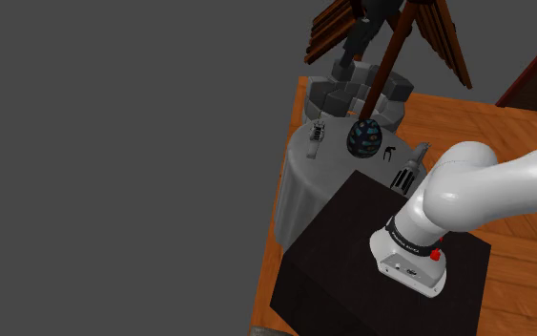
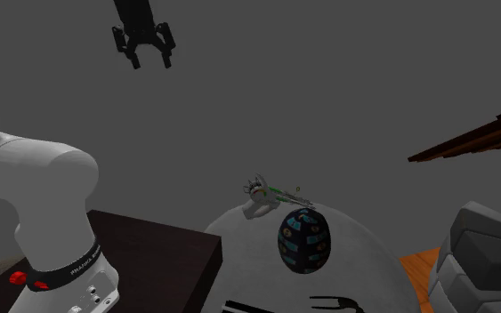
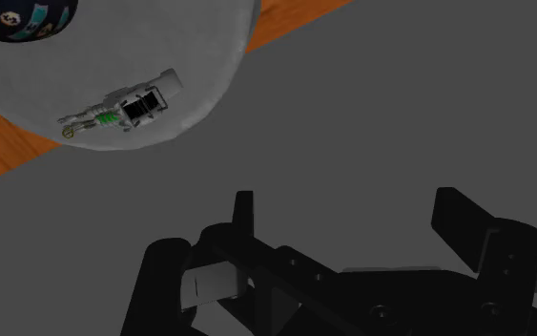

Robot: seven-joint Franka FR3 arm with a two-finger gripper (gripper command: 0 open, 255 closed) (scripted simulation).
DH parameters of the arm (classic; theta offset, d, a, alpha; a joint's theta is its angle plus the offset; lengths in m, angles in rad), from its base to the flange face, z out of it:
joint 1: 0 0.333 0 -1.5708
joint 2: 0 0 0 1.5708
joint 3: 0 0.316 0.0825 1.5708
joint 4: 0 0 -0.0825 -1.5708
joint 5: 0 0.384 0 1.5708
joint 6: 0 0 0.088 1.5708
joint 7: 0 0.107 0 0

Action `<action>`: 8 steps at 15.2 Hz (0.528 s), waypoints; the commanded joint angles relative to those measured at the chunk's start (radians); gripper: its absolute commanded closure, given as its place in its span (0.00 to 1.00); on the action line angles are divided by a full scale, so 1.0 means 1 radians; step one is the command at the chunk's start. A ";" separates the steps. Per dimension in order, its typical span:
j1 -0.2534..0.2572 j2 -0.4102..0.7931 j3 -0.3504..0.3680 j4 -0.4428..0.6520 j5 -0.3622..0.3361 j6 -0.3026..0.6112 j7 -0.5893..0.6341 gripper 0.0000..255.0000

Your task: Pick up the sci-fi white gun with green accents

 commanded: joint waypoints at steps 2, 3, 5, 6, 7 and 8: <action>-0.007 0.037 -0.007 0.007 0.001 0.016 0.011 0.00; -0.015 0.074 -0.015 0.015 0.002 0.032 0.021 0.00; -0.028 0.150 -0.031 0.033 0.006 0.062 0.041 0.00; -0.034 0.187 -0.039 0.043 0.008 0.076 0.050 0.00; -0.040 0.225 -0.048 0.054 0.011 0.089 0.059 0.00; -0.046 0.263 -0.056 0.066 0.014 0.101 0.068 0.00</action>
